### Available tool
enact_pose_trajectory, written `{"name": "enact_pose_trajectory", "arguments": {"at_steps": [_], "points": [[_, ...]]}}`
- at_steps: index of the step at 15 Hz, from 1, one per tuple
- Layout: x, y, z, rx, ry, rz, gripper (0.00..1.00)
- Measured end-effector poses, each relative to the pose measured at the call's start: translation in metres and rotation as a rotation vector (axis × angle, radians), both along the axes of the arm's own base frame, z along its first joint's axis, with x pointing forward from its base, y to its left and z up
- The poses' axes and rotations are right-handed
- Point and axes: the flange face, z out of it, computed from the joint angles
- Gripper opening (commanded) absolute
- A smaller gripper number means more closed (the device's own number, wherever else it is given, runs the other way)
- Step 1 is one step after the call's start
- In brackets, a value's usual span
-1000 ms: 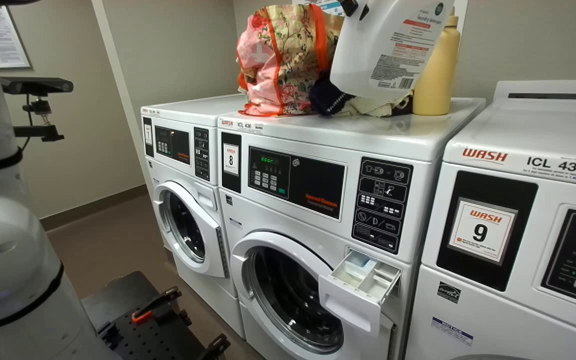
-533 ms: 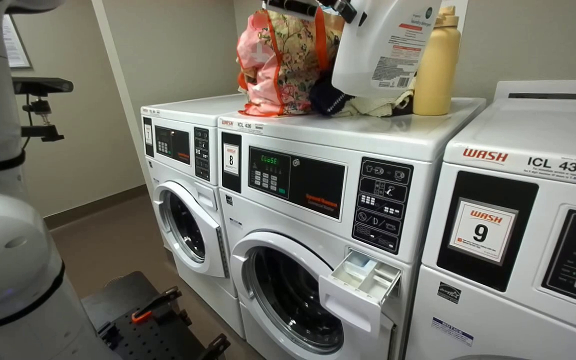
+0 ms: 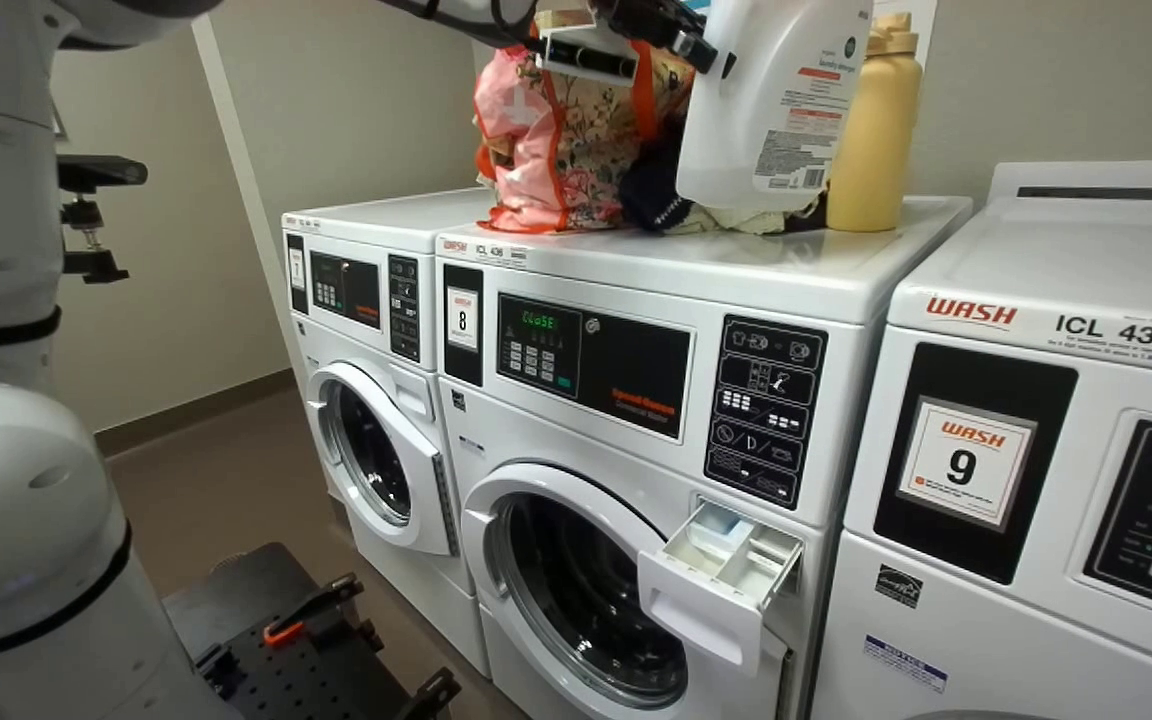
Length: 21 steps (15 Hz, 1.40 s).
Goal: Pour some detergent into the open washing machine drawer
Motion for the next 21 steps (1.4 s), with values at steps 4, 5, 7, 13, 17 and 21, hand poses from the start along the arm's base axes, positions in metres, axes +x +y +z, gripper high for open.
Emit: {"name": "enact_pose_trajectory", "arguments": {"at_steps": [4, 5, 7, 13, 17, 21], "points": [[0.008, 0.003, -0.019, -0.012, 0.018, -0.007, 0.06], [0.009, 0.003, -0.024, -0.015, 0.021, -0.011, 0.06], [0.011, 0.003, -0.034, -0.023, 0.013, -0.015, 0.06], [0.016, 0.006, -0.065, -0.053, -0.029, -0.018, 0.06], [0.017, 0.006, -0.072, -0.079, -0.064, -0.021, 0.38], [0.016, 0.006, -0.071, -0.092, -0.080, -0.022, 0.54]]}}
